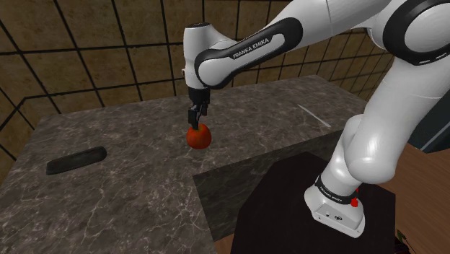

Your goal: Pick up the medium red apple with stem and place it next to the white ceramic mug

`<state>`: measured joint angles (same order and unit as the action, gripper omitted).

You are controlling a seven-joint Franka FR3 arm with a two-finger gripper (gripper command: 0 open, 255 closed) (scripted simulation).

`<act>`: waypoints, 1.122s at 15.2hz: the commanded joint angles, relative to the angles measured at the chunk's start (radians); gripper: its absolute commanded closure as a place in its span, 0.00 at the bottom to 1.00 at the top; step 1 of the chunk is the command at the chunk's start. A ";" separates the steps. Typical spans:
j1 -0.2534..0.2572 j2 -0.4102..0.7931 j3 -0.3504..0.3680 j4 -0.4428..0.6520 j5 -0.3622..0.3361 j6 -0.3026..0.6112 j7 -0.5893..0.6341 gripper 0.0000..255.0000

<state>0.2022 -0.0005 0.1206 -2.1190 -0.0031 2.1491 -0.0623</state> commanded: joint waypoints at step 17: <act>0.000 0.022 0.000 -0.022 -0.004 0.045 0.002 1.00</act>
<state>0.2026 0.0214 0.1210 -2.1405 -0.0066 2.1941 -0.0603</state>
